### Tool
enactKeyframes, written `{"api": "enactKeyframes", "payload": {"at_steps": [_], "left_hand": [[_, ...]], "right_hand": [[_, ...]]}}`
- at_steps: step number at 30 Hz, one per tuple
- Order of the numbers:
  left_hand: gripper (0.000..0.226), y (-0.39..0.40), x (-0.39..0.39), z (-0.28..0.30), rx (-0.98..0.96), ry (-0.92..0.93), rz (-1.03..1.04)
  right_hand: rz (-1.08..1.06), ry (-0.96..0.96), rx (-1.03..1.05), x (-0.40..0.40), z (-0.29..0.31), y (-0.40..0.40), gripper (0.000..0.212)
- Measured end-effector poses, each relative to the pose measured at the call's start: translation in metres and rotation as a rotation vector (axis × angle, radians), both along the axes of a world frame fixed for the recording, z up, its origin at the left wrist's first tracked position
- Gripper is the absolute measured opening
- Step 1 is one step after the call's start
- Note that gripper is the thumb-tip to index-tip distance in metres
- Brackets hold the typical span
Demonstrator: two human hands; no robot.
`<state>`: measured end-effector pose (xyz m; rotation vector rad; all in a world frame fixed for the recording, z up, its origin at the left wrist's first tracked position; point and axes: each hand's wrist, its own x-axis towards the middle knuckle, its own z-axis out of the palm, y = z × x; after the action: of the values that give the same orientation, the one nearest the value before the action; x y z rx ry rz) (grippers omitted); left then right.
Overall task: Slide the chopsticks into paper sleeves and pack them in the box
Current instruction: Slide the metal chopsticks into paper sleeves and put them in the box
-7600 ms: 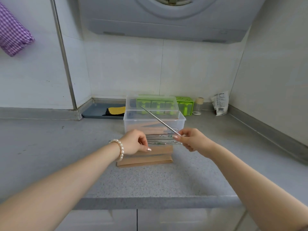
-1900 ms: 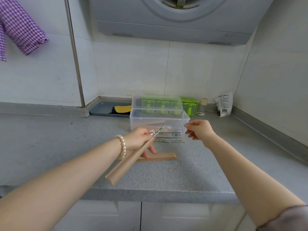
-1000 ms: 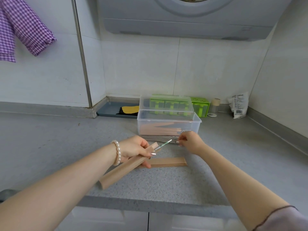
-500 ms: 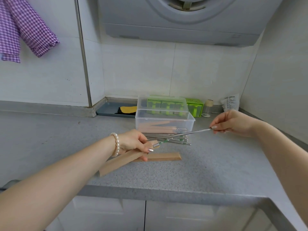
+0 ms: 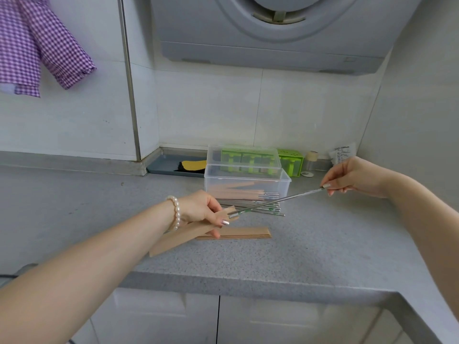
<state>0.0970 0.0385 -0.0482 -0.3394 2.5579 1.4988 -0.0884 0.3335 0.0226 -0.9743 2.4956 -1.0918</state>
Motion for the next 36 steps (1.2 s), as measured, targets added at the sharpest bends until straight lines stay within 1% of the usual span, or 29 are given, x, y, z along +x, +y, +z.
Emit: {"api": "enactKeyframes", "payload": {"at_steps": [5,9,14,18,22,27,30,31,33,34,36], "left_hand": [[0.007,0.013,-0.007,0.001,-0.041,0.049,-0.077],[0.006,0.021,-0.013,0.002,-0.03,0.075,-0.093],[0.004,0.026,-0.014,0.005,0.025,0.083,-0.072],[0.002,0.025,-0.014,0.005,0.105,0.08,-0.026],[0.003,0.024,-0.014,0.005,0.072,0.07,-0.04],[0.005,0.021,-0.018,0.002,0.121,0.077,0.004],[0.006,0.017,-0.023,0.003,0.091,0.105,0.0],[0.007,0.016,-0.025,0.003,0.082,0.11,-0.003],[0.011,0.018,-0.031,0.004,0.068,0.114,-0.018],[0.018,0.019,-0.034,0.006,0.041,0.122,-0.018],[0.038,0.018,-0.041,0.011,-0.101,0.161,0.017]], "right_hand": [[0.053,0.025,0.05,0.012,-0.004,-0.017,0.011],[0.127,0.021,0.032,0.027,-0.013,-0.041,0.018],[0.169,-0.045,-0.045,0.042,-0.028,-0.069,0.026],[0.19,-0.121,-0.097,0.047,-0.035,-0.086,0.031],[0.211,-0.188,-0.129,0.051,-0.041,-0.095,0.029],[0.198,-0.232,-0.131,0.047,-0.047,-0.097,0.025],[0.147,-0.314,-0.207,0.039,-0.05,-0.095,0.012],[0.133,-0.332,-0.238,0.035,-0.051,-0.094,0.007],[0.109,-0.369,-0.295,0.029,-0.052,-0.092,0.007],[0.093,-0.378,-0.314,0.026,-0.052,-0.091,0.008],[0.032,-0.37,-0.347,0.017,-0.049,-0.086,0.008]]}}
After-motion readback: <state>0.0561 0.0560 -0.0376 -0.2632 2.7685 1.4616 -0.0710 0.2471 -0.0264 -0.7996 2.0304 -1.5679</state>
